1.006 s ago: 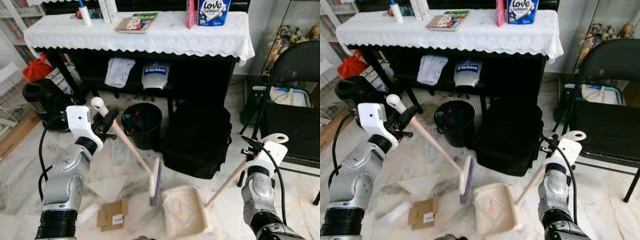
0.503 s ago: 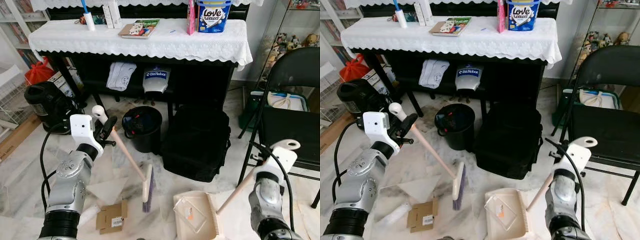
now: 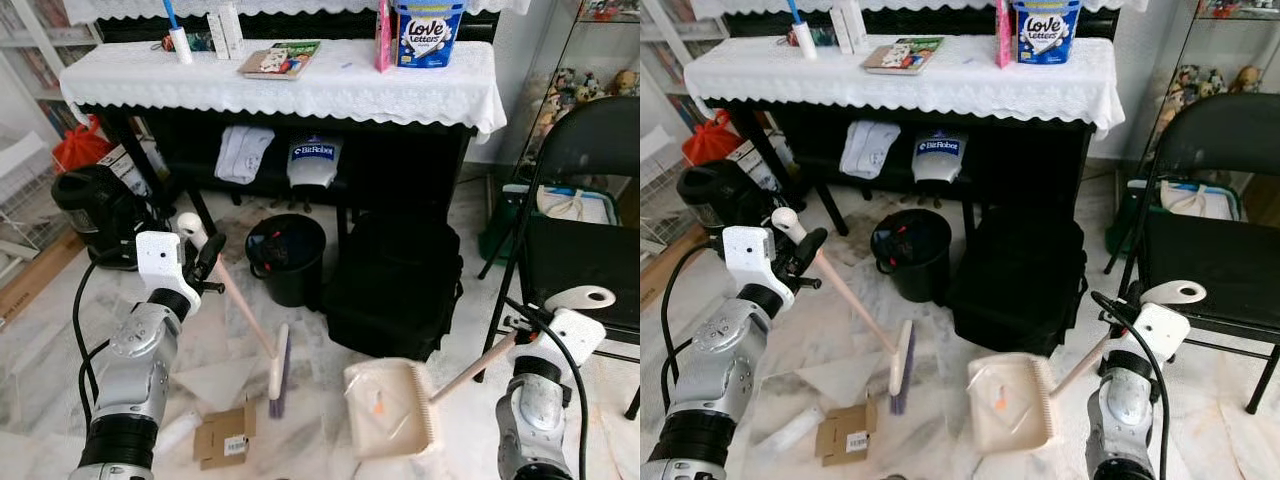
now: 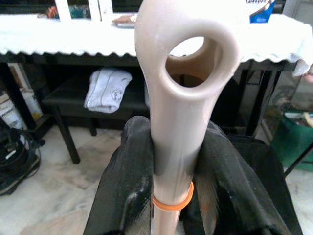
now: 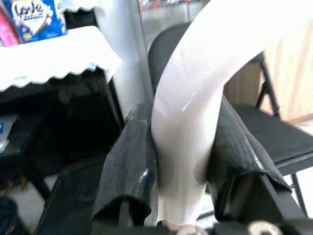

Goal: Sweep floor

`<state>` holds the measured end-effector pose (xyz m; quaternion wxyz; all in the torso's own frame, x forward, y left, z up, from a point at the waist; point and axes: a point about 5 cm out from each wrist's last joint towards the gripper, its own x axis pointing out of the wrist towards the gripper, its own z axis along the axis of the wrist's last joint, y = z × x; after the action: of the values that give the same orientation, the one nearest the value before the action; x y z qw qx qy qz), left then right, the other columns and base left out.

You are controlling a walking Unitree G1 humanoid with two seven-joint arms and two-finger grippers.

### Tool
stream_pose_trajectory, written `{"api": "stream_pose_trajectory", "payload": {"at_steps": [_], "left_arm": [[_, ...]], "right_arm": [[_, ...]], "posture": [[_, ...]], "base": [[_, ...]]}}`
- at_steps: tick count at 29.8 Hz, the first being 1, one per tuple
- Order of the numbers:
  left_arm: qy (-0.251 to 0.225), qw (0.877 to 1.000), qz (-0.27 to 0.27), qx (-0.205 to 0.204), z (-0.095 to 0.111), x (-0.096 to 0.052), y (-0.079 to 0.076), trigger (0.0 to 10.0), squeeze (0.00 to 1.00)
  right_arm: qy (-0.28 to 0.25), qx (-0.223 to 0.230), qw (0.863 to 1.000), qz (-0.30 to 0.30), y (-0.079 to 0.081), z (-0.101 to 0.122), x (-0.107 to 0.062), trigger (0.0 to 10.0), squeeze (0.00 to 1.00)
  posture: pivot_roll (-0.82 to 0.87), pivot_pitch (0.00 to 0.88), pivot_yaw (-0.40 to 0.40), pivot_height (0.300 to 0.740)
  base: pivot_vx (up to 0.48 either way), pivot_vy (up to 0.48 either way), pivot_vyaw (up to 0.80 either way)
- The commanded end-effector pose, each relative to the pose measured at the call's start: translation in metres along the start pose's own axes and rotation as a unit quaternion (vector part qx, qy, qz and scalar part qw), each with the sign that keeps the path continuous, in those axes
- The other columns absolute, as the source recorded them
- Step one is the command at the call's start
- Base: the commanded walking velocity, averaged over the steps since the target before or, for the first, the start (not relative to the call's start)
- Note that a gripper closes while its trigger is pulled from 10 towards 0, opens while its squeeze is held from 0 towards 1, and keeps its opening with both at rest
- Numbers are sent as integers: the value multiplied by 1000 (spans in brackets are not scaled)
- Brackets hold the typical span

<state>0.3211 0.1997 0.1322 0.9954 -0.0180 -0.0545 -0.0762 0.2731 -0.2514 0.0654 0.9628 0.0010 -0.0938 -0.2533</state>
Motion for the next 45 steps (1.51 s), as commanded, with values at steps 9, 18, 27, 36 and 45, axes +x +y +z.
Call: {"api": "stream_pose_trajectory", "payload": {"at_steps": [9, 18, 27, 36, 45], "left_arm": [[-13, 999, 20, 47, -7, -8, 1, 10000, 0], [-18, 997, 41, 67, -16, -18, -3, 10000, 0], [-40, 993, 92, 60, -15, -16, 0, 10000, 0], [-55, 993, 85, 60, -10, -10, -7, 10000, 0], [-52, 993, 75, 71, -11, -8, -12, 10000, 0]], "right_arm": [[-80, 27, 995, 47, 26, 41, 1, 10000, 0], [-67, 56, 994, 69, 45, 50, -5, 10000, 0], [-58, 56, 993, 89, 57, 57, -3, 10000, 0], [-53, 51, 993, 96, 64, 59, 2, 10000, 0], [-45, 78, 990, 110, 75, 59, -2, 10000, 0]], "posture": [[-53, 0, 111, 740], [-60, 0, 85, 740], [-51, 0, 43, 740], [-28, 0, 44, 740], [-26, 0, 58, 740]], "base": [[0, 0, 0], [0, 0, 0], [0, 0, 0], [0, 0, 92], [0, 0, 776]]}}
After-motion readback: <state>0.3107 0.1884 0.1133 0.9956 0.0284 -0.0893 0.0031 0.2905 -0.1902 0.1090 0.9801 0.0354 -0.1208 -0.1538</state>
